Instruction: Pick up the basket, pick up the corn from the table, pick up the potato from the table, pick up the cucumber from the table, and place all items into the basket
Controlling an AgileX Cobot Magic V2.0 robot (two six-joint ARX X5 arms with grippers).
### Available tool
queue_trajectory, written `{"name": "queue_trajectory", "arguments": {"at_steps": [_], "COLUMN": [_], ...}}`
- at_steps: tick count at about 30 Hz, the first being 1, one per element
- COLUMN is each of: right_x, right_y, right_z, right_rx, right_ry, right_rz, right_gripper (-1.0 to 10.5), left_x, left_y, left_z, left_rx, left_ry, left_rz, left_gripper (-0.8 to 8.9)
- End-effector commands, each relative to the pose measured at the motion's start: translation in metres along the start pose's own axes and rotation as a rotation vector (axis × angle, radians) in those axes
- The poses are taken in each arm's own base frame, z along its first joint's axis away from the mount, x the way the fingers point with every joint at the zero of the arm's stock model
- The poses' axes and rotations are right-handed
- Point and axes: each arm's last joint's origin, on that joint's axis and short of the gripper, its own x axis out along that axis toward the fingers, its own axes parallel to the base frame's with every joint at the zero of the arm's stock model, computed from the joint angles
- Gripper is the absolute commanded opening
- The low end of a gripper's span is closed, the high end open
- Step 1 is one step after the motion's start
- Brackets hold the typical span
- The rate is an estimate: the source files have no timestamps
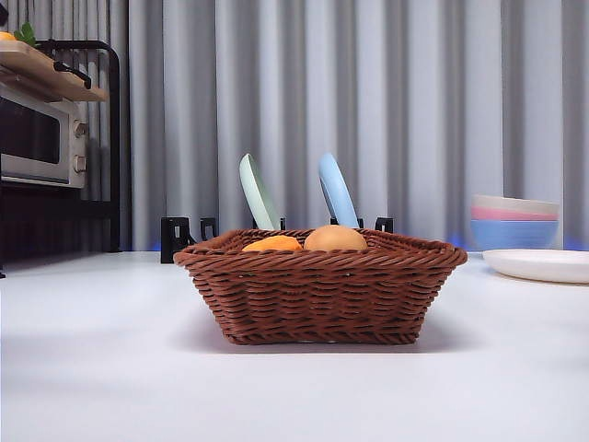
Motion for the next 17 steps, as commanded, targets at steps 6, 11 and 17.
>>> {"name": "queue_trajectory", "arguments": {"at_steps": [6, 11, 17], "right_x": [0.001, 0.001, 0.001], "right_y": [0.0, 0.0, 0.0], "right_z": [-0.001, -0.001, -0.001], "right_rx": [0.008, 0.008, 0.008], "right_ry": [0.001, 0.001, 0.001], "right_rz": [-0.002, -0.001, -0.001], "right_gripper": [0.0, 0.0, 0.0], "left_x": [0.0, -0.001, 0.006], "left_y": [0.022, 0.035, 0.041], "left_z": [-0.015, -0.045, -0.087], "left_rx": [0.004, -0.023, -0.036], "left_ry": [-0.088, -0.144, -0.137], "left_rz": [0.209, 0.308, 0.316], "left_gripper": [-0.04, -0.04, -0.04]}}
